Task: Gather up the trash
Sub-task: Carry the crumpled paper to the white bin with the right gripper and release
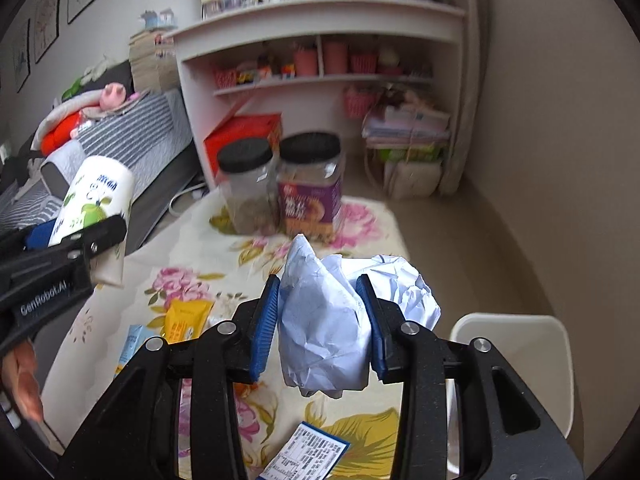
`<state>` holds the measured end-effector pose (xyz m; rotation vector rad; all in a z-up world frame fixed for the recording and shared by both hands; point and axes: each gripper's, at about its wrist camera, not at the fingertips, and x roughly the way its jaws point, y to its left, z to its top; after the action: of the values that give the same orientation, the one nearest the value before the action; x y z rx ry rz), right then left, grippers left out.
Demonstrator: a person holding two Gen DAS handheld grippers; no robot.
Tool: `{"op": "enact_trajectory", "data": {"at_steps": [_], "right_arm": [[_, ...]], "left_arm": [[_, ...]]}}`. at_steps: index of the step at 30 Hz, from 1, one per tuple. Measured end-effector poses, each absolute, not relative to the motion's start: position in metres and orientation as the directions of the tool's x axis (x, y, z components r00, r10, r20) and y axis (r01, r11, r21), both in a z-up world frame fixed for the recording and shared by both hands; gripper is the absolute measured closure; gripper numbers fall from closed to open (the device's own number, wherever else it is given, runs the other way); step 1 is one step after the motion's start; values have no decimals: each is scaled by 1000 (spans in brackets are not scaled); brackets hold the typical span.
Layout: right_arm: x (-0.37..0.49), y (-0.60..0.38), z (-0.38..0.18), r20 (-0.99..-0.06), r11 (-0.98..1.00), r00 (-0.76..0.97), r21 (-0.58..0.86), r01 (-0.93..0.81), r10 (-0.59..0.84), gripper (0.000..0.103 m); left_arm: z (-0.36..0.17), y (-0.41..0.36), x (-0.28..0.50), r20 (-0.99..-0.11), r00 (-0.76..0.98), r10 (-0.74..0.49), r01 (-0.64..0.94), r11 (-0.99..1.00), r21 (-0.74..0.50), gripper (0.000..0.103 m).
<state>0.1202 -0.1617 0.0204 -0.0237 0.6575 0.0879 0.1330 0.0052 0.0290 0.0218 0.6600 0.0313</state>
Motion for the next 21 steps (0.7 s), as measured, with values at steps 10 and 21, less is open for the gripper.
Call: {"op": "enact_trajectory", "data": {"at_steps": [10,21], "right_arm": [[101,-178,28,-507,997,860,-72,20,-54,66],[93,-206,29,-497,993,860,-61,103,-119,66]], "left_arm": [[31,-17,112,-514,855,64,-48,998,44,43],[26,-43,114,-530,848,12,-9,1000,9,43]]}}
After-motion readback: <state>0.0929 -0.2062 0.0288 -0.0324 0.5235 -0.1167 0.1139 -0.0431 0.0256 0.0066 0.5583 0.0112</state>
